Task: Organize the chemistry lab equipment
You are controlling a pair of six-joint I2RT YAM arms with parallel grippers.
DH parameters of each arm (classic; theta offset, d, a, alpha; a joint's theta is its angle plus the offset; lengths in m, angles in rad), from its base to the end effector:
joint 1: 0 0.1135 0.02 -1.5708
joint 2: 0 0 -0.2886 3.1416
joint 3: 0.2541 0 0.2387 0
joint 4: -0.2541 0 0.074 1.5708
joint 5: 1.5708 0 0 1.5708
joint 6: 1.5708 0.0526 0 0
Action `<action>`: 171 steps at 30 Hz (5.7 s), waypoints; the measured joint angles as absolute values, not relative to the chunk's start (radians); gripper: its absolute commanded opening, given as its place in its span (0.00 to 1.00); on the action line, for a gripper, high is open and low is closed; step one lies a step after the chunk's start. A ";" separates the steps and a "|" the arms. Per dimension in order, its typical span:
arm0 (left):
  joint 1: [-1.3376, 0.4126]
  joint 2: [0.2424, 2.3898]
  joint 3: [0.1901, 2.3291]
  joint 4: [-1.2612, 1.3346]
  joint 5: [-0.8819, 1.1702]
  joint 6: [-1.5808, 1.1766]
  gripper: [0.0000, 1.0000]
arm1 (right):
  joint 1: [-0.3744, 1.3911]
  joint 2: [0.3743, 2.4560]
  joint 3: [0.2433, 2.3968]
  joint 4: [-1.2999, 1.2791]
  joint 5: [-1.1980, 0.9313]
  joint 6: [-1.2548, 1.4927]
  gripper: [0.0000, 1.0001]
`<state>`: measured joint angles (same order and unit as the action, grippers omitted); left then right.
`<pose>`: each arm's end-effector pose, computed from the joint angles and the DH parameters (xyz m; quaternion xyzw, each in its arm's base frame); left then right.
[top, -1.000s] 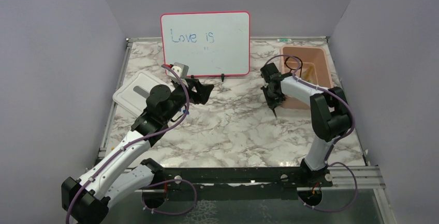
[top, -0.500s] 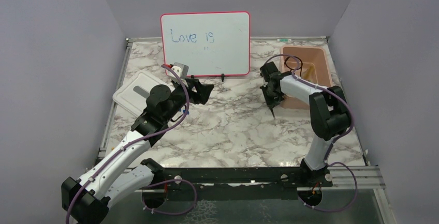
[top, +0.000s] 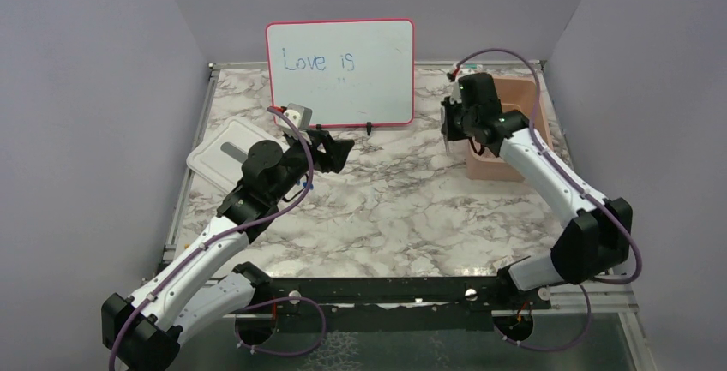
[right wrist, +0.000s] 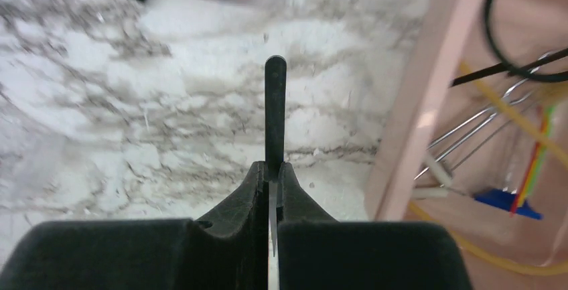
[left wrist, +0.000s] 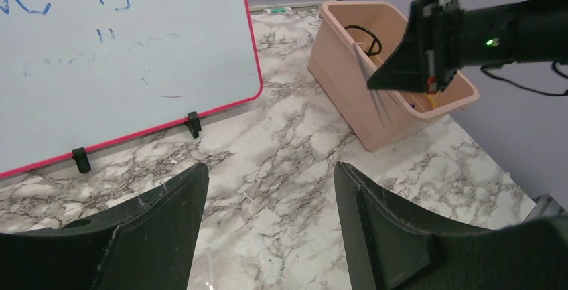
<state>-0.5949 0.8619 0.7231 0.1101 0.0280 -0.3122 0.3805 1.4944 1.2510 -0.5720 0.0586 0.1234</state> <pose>0.1613 -0.1109 0.3564 0.1107 0.7086 -0.3143 0.6220 0.3014 0.1172 0.3117 -0.1084 0.9228 0.0655 0.3638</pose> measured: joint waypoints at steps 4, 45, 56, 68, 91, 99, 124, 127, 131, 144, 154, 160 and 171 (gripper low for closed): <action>-0.595 0.854 0.723 0.109 0.028 -0.313 0.72 | 0.380 1.390 1.290 -0.533 0.147 0.109 0.01; -0.533 1.081 0.933 -0.207 -0.285 -0.444 0.85 | -0.061 1.740 1.254 -0.364 0.352 -0.015 0.34; -0.316 1.305 1.065 -0.366 -0.283 -0.517 0.69 | -0.059 1.547 1.309 -0.491 0.297 0.118 0.35; -0.143 1.695 1.254 -0.441 -0.199 -0.507 0.49 | -0.059 1.238 1.232 -0.517 -0.027 0.245 0.29; -0.130 1.916 1.304 -0.466 -0.206 -0.544 0.18 | 0.306 1.331 1.160 -0.385 -0.244 0.382 0.20; -0.125 1.903 1.303 -0.455 -0.196 -0.563 0.09 | 0.499 1.489 1.191 -0.353 -0.207 0.404 0.21; -0.064 1.478 1.013 -0.387 -0.055 -0.723 0.03 | 0.779 2.080 1.606 -0.048 -0.310 0.623 0.55; -0.052 1.472 1.013 -0.379 -0.003 -0.732 0.03 | 0.800 2.141 1.675 -0.033 -0.341 0.645 0.55; -0.032 1.467 1.013 -0.373 0.050 -0.745 0.03 | 0.826 2.197 1.732 -0.019 -0.376 0.670 0.56; -0.013 1.387 1.003 -0.369 0.117 -0.767 0.03 | 0.845 2.302 1.783 0.086 -0.499 0.811 0.48; -0.009 1.323 0.979 -0.393 0.111 -0.762 0.10 | 0.844 2.353 1.782 0.287 -0.579 0.956 0.06; -0.008 1.284 0.974 -0.413 0.083 -0.728 0.45 | 0.846 2.362 1.763 0.376 -0.620 1.007 0.01; -0.009 1.231 1.225 -0.537 -0.001 -0.559 0.74 | 0.849 2.243 1.688 0.389 -0.622 1.052 0.00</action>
<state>-0.0086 1.2312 1.2251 -0.5365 -0.0013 -0.5594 0.8494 2.2425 1.6882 0.3885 -0.6220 1.0515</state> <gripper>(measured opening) 0.698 0.228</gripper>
